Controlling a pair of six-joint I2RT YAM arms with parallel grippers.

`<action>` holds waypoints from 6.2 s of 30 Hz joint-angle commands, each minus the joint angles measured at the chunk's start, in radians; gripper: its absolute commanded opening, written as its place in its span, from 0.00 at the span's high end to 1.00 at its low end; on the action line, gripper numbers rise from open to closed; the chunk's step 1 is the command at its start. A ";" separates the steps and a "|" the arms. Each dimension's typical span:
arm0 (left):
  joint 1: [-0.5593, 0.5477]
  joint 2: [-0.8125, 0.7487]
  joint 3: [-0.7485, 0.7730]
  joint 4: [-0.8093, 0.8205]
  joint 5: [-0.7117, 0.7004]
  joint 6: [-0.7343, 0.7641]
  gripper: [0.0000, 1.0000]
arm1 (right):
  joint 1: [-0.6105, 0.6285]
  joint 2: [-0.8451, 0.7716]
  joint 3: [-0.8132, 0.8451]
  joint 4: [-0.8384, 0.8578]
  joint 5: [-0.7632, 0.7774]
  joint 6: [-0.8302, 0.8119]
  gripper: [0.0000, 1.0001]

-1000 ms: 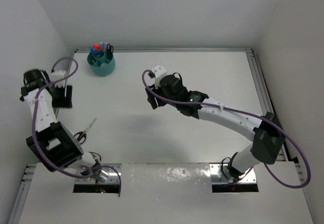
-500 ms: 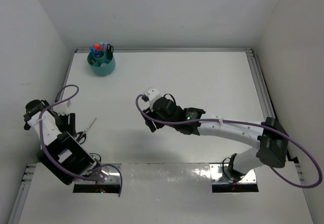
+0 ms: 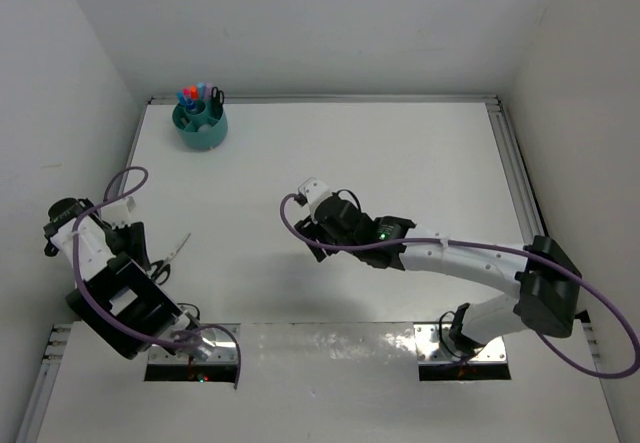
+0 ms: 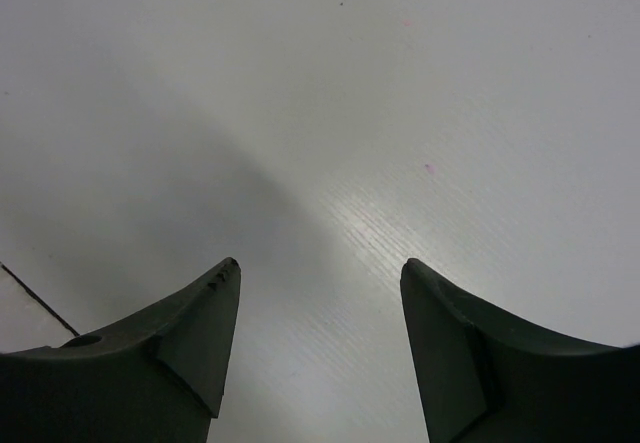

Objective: Sort the stationery into containers
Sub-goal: Pick up the scissors from the center of the board, then place the scissors in the storage box.

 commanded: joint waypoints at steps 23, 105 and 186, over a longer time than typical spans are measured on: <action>0.014 0.086 -0.130 0.331 -0.057 -0.135 0.69 | -0.050 0.061 0.040 0.058 -0.183 0.018 0.41; -1.123 0.023 0.470 0.155 0.006 0.379 1.00 | -0.408 0.434 0.441 0.348 -1.133 0.193 0.34; -0.826 0.203 0.774 0.615 -0.114 -0.664 1.00 | -0.561 0.062 0.136 0.368 -0.379 0.087 0.01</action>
